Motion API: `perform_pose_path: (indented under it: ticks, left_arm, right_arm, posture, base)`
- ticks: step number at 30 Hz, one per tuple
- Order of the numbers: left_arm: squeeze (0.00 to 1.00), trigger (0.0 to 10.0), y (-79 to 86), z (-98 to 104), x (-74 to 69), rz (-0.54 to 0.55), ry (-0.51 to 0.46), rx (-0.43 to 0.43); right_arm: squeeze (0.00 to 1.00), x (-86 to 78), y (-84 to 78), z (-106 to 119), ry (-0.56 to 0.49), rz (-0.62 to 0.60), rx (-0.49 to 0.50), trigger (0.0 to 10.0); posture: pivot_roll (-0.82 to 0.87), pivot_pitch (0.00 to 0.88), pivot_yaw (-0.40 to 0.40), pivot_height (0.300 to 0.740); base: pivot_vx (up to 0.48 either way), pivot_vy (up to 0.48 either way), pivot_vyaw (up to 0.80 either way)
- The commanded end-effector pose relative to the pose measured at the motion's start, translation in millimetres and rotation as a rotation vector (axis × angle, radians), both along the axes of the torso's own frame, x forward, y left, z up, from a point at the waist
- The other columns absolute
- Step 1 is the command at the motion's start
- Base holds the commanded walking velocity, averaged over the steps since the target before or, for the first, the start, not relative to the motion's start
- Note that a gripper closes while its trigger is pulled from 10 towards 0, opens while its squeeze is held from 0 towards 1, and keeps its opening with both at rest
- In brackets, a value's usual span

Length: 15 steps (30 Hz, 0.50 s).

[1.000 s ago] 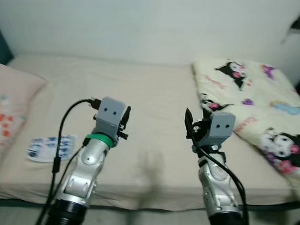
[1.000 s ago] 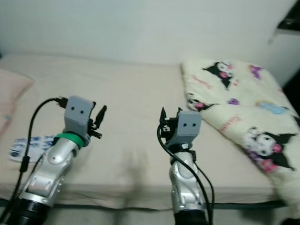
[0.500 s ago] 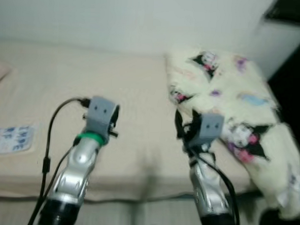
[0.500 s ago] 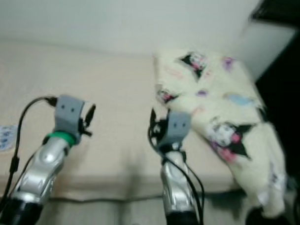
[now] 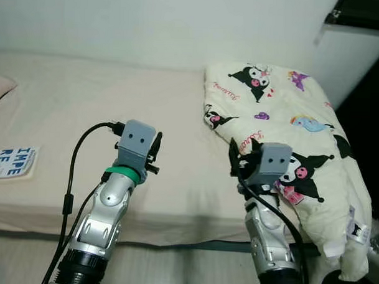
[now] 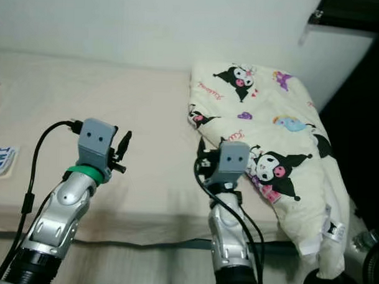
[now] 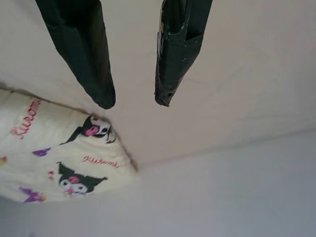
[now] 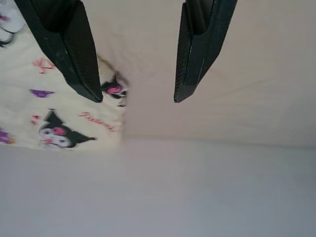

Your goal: Clean up the room

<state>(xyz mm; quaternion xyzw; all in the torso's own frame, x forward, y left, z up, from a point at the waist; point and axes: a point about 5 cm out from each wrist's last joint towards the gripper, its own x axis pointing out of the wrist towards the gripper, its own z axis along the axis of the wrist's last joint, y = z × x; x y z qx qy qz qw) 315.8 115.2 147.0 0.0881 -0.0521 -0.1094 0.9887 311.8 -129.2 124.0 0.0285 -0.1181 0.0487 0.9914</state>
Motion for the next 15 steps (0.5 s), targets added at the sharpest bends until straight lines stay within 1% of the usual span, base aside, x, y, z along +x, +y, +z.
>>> perform_pose_path:
  ticks: [1, 7, 11, 15]
  left_arm:
    - [0.0, 10.0, 0.2, -4.5, -0.9, -0.004, 0.022, 0.008]
    - [0.0, 10.0, 0.3, -4.4, -0.8, -0.004, 0.023, 0.008]
    - [0.0, 10.0, 0.5, -4.5, -0.4, -0.003, 0.024, 0.011]
    - [0.0, 10.0, 0.8, -4.4, -0.3, -0.002, 0.024, 0.014]
  right_arm:
    - [0.0, -1.8, -1.9, -3.9, 0.014, -0.007, 0.006, 10.0]
    - [0.0, -1.8, -1.6, -4.1, 0.014, -0.006, 0.006, 10.0]
    - [0.0, -1.7, -1.5, -4.3, 0.014, -0.007, 0.006, 10.0]
    - [0.0, -1.8, -1.4, -4.3, 0.014, -0.007, 0.006, 10.0]
  posture:
    - [0.02, 0.018, 0.013, 0.733]
    - [0.02, 0.017, 0.015, 0.733]
    - [0.02, 0.016, 0.016, 0.733]
    - [0.02, 0.015, 0.018, 0.733]
  base:
    - [0.0, -0.33, 0.0]
    - [0.0, -0.341, 0.0]
    - [0.0, -0.195, 0.0]
    - [0.0, -0.365, 0.0]
